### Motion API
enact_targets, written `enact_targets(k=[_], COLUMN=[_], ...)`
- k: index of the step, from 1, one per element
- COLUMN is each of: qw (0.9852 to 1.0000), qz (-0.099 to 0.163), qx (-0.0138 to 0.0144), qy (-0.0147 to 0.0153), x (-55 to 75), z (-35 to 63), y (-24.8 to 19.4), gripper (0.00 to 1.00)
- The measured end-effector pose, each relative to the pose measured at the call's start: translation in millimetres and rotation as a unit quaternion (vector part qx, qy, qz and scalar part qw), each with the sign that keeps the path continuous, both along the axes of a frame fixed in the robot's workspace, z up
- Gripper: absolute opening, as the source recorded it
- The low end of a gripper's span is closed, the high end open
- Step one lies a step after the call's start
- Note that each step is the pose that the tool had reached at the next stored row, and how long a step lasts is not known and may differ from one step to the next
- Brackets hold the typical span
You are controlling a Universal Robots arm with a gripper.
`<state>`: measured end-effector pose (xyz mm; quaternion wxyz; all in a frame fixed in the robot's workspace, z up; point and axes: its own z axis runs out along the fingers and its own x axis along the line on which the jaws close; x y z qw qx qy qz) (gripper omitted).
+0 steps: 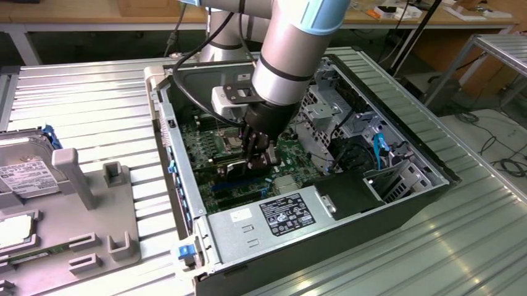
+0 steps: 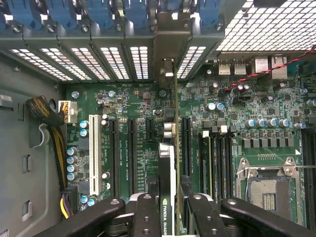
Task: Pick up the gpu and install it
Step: 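Insert the gpu into the slot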
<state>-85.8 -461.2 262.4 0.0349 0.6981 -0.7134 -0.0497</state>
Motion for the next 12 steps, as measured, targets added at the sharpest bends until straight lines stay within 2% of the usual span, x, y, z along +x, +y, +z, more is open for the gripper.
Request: enact_targets(k=[3, 7, 12], qw=[1.0, 1.0, 1.0], qz=[0.0, 0.0, 0.0], qx=[-0.001, -0.0011, -0.0011], qy=[0.0002, 0.0002, 0.0002], x=[-0.1, -0.1, -1.4], z=[1.8, 1.8, 1.8], y=[-0.1, -1.8, -1.1], gripper=[0.27, 0.27, 0.27])
